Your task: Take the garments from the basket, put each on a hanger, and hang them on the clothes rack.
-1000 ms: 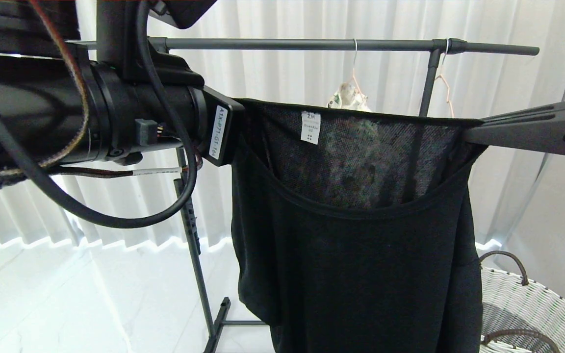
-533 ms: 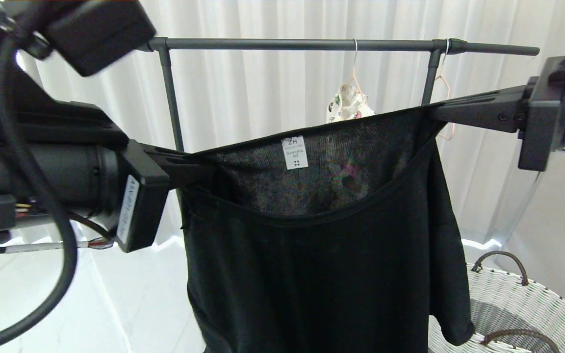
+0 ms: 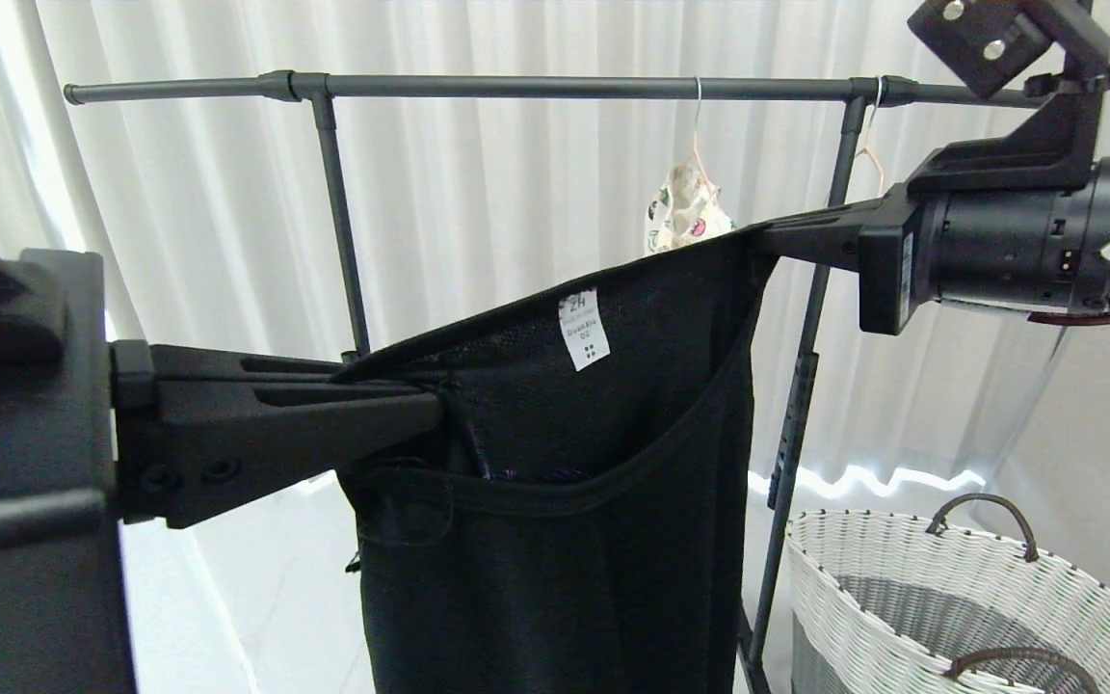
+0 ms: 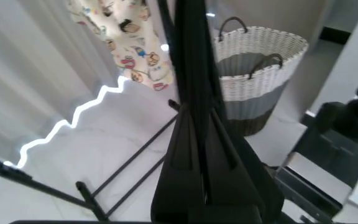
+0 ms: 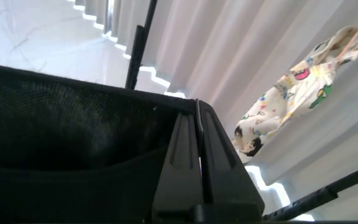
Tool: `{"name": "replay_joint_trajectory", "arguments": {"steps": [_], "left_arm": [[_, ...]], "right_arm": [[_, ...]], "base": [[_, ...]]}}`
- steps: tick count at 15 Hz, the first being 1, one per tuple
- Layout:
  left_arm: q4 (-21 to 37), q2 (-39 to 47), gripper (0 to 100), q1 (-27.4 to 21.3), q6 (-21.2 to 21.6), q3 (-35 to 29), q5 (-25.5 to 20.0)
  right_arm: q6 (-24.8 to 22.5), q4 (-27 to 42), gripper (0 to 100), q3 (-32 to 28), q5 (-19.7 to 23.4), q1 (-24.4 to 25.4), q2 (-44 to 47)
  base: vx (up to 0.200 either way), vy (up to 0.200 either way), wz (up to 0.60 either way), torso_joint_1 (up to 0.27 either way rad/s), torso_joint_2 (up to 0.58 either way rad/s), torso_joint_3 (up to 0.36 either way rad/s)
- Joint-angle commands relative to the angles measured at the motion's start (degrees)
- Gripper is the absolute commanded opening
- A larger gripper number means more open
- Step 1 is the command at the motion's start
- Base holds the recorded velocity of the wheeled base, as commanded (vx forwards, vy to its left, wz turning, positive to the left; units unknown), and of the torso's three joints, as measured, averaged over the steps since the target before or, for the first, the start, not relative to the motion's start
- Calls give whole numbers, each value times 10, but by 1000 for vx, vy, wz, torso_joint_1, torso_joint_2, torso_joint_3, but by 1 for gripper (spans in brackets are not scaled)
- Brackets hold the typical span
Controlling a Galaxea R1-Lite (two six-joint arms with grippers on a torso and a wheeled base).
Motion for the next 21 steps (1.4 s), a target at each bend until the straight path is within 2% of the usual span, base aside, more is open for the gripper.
{"name": "replay_joint_trajectory", "arguments": {"steps": [1,3,5,6,8,12,21], "left_arm": [[0,-1,0,-5,1,4,10],[0,11,0,-5,2,5,52],[0,16,0,-5,5,7,58],[0,22,0,10,23,14,67],[-6,52,0,75,73,12,112],[-60,105,0,99,75,-21,113],[-68,108,0,107,72,-18,113]], "right_arm": [[1,0,0,1,0,-1,6],[1,0,0,3,-1,-7,1],[1,3,0,18,0,-10,-18],[2,5,0,32,1,-10,-35],[3,17,0,54,1,-10,-64],[3,87,0,57,1,2,-107],[2,87,0,56,-2,15,-107]], "base": [[0,0,0,0,0,0],[0,0,0,0,0,0],[0,0,0,0,0,0],[0,0,0,0,0,0],[0,0,0,0,0,0],[0,0,0,0,0,0],[0,0,0,0,0,0]]}}
